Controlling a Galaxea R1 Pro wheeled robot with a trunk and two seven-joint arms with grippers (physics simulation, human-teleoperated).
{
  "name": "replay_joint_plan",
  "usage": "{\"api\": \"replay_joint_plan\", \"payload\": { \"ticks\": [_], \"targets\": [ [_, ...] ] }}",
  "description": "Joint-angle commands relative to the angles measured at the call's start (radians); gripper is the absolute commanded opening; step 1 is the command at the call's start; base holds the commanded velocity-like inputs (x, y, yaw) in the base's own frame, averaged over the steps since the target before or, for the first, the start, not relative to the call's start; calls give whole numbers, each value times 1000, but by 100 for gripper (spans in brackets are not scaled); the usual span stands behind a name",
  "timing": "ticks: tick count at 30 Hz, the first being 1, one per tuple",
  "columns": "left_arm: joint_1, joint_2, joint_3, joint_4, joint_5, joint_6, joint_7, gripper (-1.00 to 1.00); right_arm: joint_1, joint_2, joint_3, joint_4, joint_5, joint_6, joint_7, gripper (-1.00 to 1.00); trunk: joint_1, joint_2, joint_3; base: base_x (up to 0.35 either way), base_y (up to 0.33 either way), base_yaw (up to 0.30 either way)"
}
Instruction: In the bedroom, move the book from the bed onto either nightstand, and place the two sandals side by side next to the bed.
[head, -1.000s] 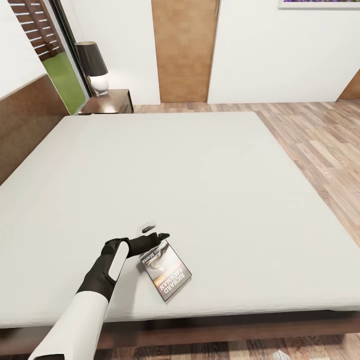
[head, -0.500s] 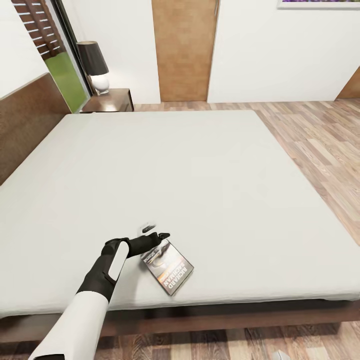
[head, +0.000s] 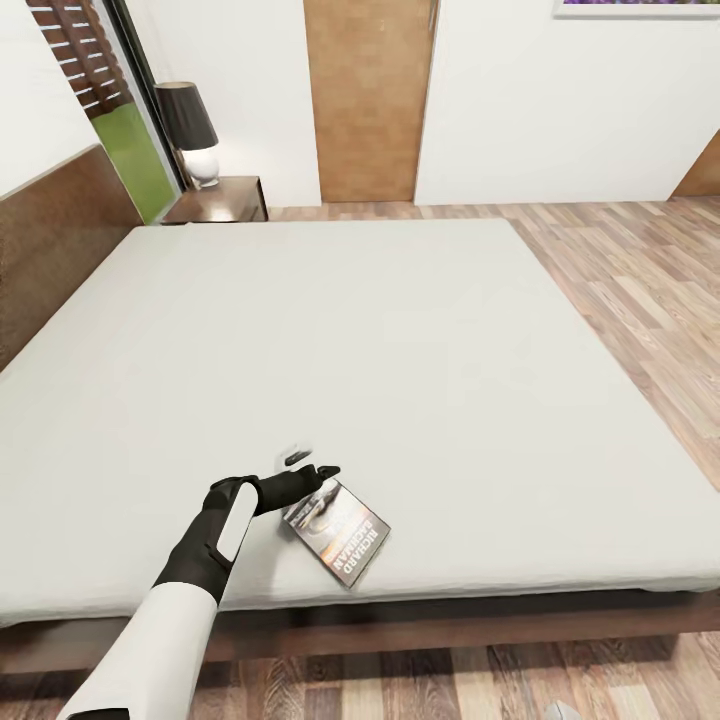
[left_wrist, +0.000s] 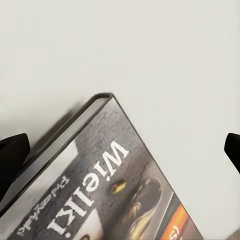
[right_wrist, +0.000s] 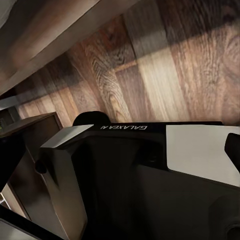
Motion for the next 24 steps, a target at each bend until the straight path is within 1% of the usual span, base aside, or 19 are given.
{"api": "replay_joint_plan", "payload": {
  "ticks": [1, 12, 17, 24],
  "targets": [
    [0, -1, 5, 0, -10, 8, -1, 100, 0, 0, -9, -1, 10, 7, 5, 100, 0, 0, -1, -14, 0, 0],
    [0, -1, 5, 1, -10, 8, -1, 100, 0, 0, -9, -1, 11, 7, 5, 100, 0, 0, -1, -2, 0, -2],
    [0, -1, 5, 1, -10, 8, -1, 100, 0, 0, -9, -1, 12, 7, 5, 100, 0, 0, 1, 0, 0, -129],
    [0, -1, 5, 1, -10, 8, -1, 100, 0, 0, -9, -1, 12, 6, 5, 100, 0, 0, 1, 0, 0, -20]
  ]
}}
